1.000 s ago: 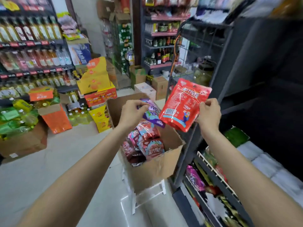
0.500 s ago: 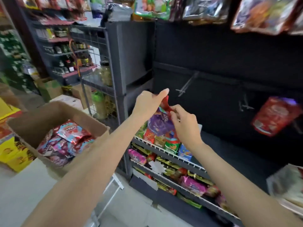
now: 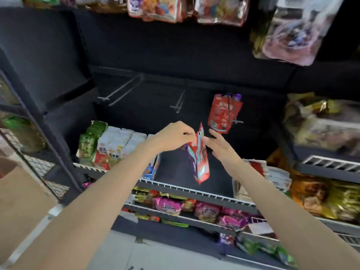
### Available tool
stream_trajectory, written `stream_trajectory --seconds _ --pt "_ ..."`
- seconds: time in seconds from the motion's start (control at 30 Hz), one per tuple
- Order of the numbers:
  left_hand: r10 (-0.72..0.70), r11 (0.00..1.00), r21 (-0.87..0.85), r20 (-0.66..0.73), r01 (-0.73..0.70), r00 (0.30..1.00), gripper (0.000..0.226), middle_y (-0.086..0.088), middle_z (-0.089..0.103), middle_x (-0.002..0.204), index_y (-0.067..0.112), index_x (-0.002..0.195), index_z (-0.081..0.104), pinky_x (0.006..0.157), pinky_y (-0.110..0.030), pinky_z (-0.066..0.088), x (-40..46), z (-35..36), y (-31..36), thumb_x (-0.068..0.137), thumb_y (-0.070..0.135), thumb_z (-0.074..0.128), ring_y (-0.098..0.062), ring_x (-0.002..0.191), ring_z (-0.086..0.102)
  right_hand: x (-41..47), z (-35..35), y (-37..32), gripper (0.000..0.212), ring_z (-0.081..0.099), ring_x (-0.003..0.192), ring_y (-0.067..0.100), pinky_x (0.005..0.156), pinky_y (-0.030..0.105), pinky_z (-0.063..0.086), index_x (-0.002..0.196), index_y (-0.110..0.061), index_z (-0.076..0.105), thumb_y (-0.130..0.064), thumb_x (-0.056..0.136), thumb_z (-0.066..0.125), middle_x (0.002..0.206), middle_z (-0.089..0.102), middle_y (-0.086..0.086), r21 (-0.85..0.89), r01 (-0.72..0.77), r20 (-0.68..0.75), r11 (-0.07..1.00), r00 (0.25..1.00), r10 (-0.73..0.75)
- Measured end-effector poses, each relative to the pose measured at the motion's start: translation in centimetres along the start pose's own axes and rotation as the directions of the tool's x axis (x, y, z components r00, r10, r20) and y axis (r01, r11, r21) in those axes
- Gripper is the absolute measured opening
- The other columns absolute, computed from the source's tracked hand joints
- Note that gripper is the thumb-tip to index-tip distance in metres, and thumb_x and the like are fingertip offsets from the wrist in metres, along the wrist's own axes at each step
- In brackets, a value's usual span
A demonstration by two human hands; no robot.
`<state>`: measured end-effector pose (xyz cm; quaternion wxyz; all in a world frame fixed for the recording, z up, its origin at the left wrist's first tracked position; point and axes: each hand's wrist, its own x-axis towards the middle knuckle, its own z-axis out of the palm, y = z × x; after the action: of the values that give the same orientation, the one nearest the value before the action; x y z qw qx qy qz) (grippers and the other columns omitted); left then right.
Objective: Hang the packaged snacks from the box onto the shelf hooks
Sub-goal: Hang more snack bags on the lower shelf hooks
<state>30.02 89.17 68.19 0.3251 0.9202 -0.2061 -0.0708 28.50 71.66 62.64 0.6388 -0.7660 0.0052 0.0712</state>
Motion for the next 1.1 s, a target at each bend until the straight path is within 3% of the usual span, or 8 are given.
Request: stream_trajectory --seconds 0.13,0.23,0.33,0.43,0.57,0.7,0.97,1.1 --pt "-0.003 1.000 -0.004 0.013 0.003 1.000 0.029 0.008 0.055 0.060 0.020 0.061 0.060 0.067 -0.026 0.039 2.7 2.5 2.5 0.090 0.023 0.057 -0.008 0.061 0.047 0.4 -5.5 1.5 0.023 0.067 0.083 0.017 0.075 0.027 0.055 0.105 -0.009 0.064 -0.019 0.085 0.068 0.092 0.071 0.006 0.118 0.030 -0.011 0.993 1.000 -0.028" --pt "-0.038 0.996 0.074 -0.038 0.041 0.999 0.023 0.000 0.068 0.078 0.019 0.072 0.068 0.070 -0.027 0.042 4.1 4.2 3.2 0.091 0.026 0.057 -0.014 0.073 0.058 0.7 -8.1 1.8 0.012 0.069 0.078 0.028 0.079 0.043 0.057 0.088 -0.002 0.066 -0.008 0.079 0.072 0.086 0.071 0.016 0.232 -0.004 -0.039 0.973 0.999 0.013" --pt "-0.102 0.992 0.064 -0.137 0.112 0.985 0.023 0.001 0.065 0.078 0.012 0.089 0.074 0.059 -0.018 0.039 4.9 5.3 3.6 0.090 0.030 0.060 -0.010 0.073 0.058 1.4 -9.5 2.0 0.023 0.070 0.087 0.033 0.082 0.047 0.056 0.098 -0.002 0.066 -0.011 0.078 0.075 0.094 0.072 0.016 0.176 -0.018 -0.002 0.984 1.000 0.019" --pt "-0.180 0.983 -0.009 -0.264 0.185 0.948 0.026 0.003 0.063 0.067 0.013 0.081 0.074 0.053 -0.015 0.039 5.2 5.3 3.6 0.086 0.037 0.065 -0.004 0.060 0.055 2.1 -10.1 1.6 0.018 0.072 0.084 0.026 0.078 0.040 0.058 0.097 -0.010 0.066 -0.015 0.081 0.074 0.094 0.073 0.010 0.146 0.020 -0.050 0.989 0.999 -0.013" --pt "-0.329 0.939 -0.230 -0.379 0.256 0.865 0.022 -0.003 0.065 0.065 0.007 0.083 0.075 0.063 -0.023 0.052 5.4 5.0 3.1 0.082 0.028 0.071 -0.007 0.053 0.058 3.5 -10.6 1.5 0.010 0.071 0.073 0.019 0.070 0.034 0.059 0.084 -0.016 0.066 -0.014 0.080 0.075 0.088 0.073 0.008 0.119 0.070 -0.187 0.990 0.981 -0.047" --pt "-0.420 0.886 -0.376 -0.403 0.271 0.813 0.011 0.000 0.062 0.061 0.005 0.087 0.074 0.044 -0.006 0.040 5.3 5.2 3.2 0.081 0.014 0.072 0.004 0.040 0.055 4.5 -10.0 1.7 0.010 0.071 0.081 0.020 0.077 0.038 0.058 0.087 -0.020 0.063 -0.021 0.083 0.072 0.092 0.071 0.002 0.032 0.090 -0.278 0.995 0.957 -0.078" --pt "-0.470 0.830 -0.514 -0.435 0.217 0.768 0.007 0.000 0.065 0.065 0.008 0.084 0.074 0.050 -0.010 0.045 5.6 5.9 2.7 0.082 0.014 0.071 0.000 0.047 0.058 5.6 -9.1 1.8 0.015 0.064 0.075 0.010 0.062 0.022 0.051 0.099 -0.012 0.064 -0.024 0.091 0.062 0.093 0.067 -0.001 -0.157 0.142 -0.411 0.977 0.890 -0.195" --pt "-0.511 0.779 -0.588 -0.396 0.217 0.763 0.008 -0.003 0.063 0.065 0.005 0.087 0.072 0.047 -0.008 0.044 6.2 5.8 2.8 0.083 0.011 0.069 0.001 0.044 0.057 8.2 -9.5 1.1 0.022 0.064 0.091 0.019 0.076 0.030 0.051 0.109 -0.006 0.065 -0.020 0.093 0.058 0.105 0.067 0.007 -0.291 0.134 -0.441 0.947 0.860 -0.257"
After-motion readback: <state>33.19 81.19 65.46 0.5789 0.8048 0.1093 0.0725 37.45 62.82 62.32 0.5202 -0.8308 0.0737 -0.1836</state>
